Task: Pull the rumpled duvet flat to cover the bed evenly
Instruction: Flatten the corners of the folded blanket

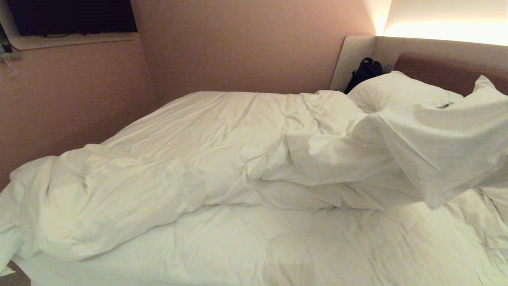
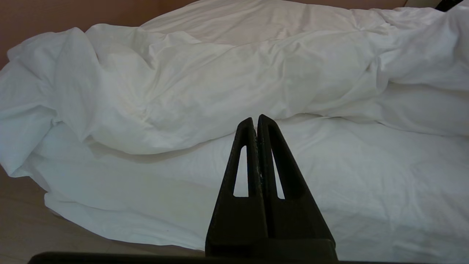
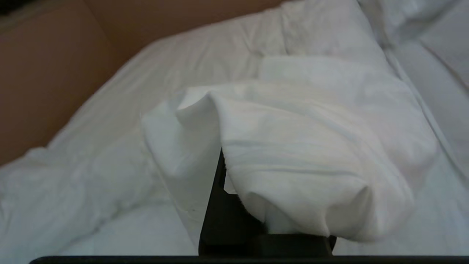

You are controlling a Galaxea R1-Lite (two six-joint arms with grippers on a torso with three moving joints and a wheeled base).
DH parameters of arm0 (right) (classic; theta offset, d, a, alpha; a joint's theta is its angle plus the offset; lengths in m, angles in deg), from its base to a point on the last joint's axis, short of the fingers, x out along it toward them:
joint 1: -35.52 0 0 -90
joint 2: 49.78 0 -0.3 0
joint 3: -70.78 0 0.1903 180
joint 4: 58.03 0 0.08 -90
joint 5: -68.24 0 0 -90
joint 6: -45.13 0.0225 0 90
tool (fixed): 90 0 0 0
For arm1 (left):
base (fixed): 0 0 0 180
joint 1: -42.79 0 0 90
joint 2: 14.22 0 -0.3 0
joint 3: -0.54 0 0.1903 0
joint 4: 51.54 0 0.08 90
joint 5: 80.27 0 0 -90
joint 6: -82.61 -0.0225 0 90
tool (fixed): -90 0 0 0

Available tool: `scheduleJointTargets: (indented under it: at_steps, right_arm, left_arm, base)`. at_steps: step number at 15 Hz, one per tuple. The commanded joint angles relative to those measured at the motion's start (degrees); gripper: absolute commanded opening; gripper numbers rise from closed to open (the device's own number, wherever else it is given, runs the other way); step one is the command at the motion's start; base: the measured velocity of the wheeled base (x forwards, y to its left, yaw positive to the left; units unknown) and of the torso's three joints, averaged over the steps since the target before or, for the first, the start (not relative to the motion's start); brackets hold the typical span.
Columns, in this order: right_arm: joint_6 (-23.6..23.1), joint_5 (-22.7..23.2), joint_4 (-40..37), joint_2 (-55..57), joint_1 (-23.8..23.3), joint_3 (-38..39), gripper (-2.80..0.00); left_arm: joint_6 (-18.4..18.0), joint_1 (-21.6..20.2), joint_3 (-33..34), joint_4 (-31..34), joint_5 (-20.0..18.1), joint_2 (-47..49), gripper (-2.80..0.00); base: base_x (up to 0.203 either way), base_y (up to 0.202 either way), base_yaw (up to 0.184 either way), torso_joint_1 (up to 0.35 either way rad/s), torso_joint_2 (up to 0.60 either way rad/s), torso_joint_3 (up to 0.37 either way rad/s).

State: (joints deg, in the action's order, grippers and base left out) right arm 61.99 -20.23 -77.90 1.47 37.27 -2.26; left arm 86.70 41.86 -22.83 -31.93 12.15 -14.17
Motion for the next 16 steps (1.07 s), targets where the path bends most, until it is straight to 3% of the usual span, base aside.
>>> scheduleJointTargets:
  at_steps: [1, 9, 16]
  right_arm:
    - [0.1, -0.6, -8.3, -7.8, -0.1, 3.1, -2.8]
    - [0.2, -4.2, -26.0, -28.7, -0.3, 11.2, -2.8]
    - [0.0, -5.0, -29.1, -37.6, -0.2, 21.9, -2.8]
  left_arm:
    - [0.0, 0.0, 0.0, 0.0, 0.0, 0.0, -2.8]
    - [0.0, 0.0, 0.0, -0.1, 0.0, 0.0, -2.8]
    - [0.0, 0.0, 0.0, 0.0, 0.0, 0.0, -2.8]
  base:
    - [0.0, 0.0, 0.0, 0.0, 0.0, 0.0]
    - [0.0, 0.0, 0.0, 0.0, 0.0, 0.0]
    - [0.0, 0.0, 0.0, 0.0, 0.0, 0.0]
